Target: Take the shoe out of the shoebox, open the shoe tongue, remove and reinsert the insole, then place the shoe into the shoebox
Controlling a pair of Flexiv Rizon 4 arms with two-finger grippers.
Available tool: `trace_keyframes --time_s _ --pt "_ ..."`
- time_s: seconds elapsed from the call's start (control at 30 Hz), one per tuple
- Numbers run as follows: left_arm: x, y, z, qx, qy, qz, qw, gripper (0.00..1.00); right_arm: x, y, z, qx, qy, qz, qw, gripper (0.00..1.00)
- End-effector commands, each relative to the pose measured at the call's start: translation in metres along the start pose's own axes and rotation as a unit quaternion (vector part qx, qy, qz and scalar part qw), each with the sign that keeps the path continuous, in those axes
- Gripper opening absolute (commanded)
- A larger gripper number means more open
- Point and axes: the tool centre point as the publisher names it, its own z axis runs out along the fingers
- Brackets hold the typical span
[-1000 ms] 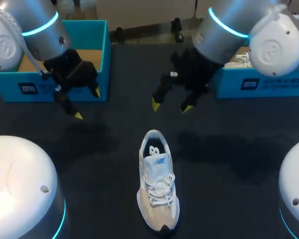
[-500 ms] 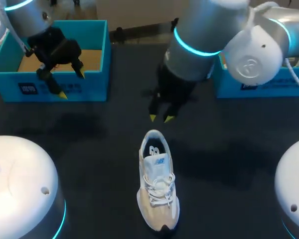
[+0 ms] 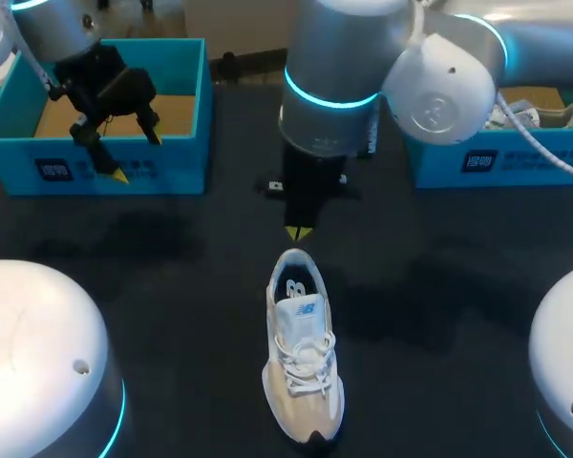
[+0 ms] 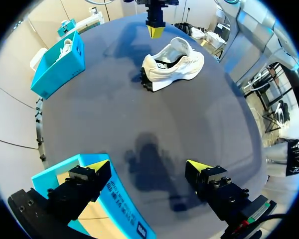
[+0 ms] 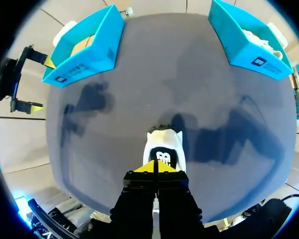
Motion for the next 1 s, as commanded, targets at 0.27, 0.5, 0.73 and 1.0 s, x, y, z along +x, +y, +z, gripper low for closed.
trace_keyframes --time_s 0.27,0.5,0.73,1.0 --pt "-0.01 0.017 -0.005 -0.011 0.001 0.007 1.0 1.0 0.015 -0.028 0.034 -0.048 -0.042 0.028 0.998 0.0" --pt "-0.015 0.024 -0.005 -0.02 0.007 0.002 1.0 1.0 0.017 -0.028 0.056 -0.054 -0.061 0.028 0.996 0.0" --pt "-0.015 0.024 -0.005 -0.02 0.007 0.002 1.0 1.0 0.008 -0.032 0.076 -0.061 -0.079 0.032 0.994 0.0" --pt "-0.015 0.024 -0.005 -0.02 0.007 0.002 1.0 1.0 0.014 -0.036 0.101 -0.066 -0.096 0.026 0.993 0.0"
